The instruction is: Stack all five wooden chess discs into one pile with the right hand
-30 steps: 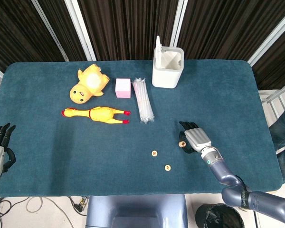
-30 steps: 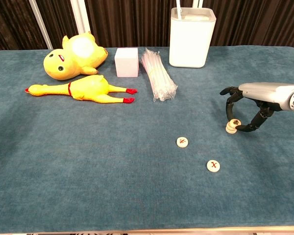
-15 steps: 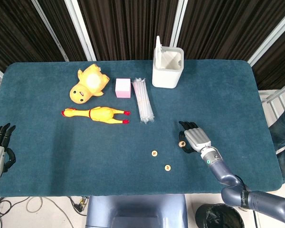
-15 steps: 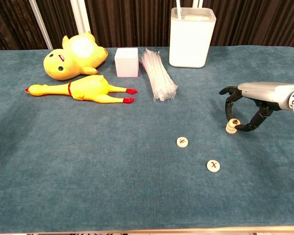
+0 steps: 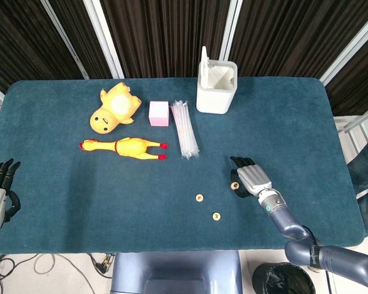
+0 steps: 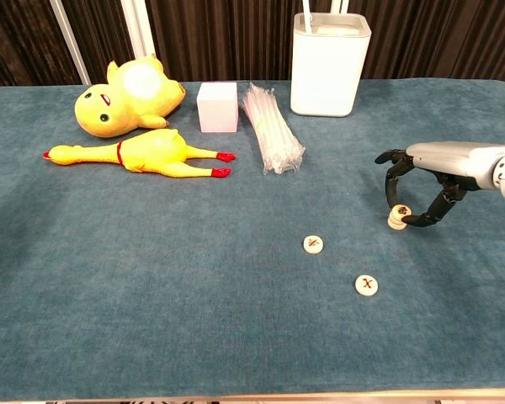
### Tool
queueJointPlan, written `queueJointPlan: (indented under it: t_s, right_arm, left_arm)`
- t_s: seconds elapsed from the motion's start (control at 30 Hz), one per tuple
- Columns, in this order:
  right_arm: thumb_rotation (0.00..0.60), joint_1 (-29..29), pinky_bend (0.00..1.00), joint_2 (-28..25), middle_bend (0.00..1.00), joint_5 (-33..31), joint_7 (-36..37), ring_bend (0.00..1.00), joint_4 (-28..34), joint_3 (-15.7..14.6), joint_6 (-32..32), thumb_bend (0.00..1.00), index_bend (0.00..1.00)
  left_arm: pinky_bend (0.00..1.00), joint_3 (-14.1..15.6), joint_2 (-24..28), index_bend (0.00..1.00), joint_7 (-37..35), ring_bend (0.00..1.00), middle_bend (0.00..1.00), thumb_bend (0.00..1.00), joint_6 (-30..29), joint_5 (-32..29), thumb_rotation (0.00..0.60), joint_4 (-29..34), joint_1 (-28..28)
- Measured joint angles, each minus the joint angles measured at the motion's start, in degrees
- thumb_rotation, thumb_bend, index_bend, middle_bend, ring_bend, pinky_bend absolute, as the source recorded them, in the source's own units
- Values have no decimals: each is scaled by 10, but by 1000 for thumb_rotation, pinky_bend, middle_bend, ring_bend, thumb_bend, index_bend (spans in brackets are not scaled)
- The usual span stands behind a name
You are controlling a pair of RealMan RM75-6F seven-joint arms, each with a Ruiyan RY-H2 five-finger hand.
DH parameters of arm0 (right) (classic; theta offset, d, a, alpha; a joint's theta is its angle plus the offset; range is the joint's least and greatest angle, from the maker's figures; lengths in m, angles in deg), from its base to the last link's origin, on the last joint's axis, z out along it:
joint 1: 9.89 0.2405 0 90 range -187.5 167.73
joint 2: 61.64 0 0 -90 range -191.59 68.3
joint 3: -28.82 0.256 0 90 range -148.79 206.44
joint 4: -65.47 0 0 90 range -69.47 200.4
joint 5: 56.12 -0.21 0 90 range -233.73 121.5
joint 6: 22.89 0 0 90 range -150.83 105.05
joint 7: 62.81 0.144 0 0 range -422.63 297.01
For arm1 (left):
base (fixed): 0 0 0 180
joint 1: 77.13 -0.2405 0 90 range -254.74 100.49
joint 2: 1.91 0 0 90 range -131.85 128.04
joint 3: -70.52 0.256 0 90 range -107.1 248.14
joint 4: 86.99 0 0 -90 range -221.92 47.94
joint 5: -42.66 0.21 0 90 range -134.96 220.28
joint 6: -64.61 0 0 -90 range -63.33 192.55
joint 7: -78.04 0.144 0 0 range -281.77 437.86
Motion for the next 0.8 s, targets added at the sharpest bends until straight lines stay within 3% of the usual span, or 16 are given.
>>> queueJointPlan:
  t_s: [0.8]
  right_arm:
    - [600,-1,89,-5,0,1,3,0,10,-1,7,417,423]
  left_arm:
    - [50,0,0,74,-1,0,0,824,0,0,600,0,0]
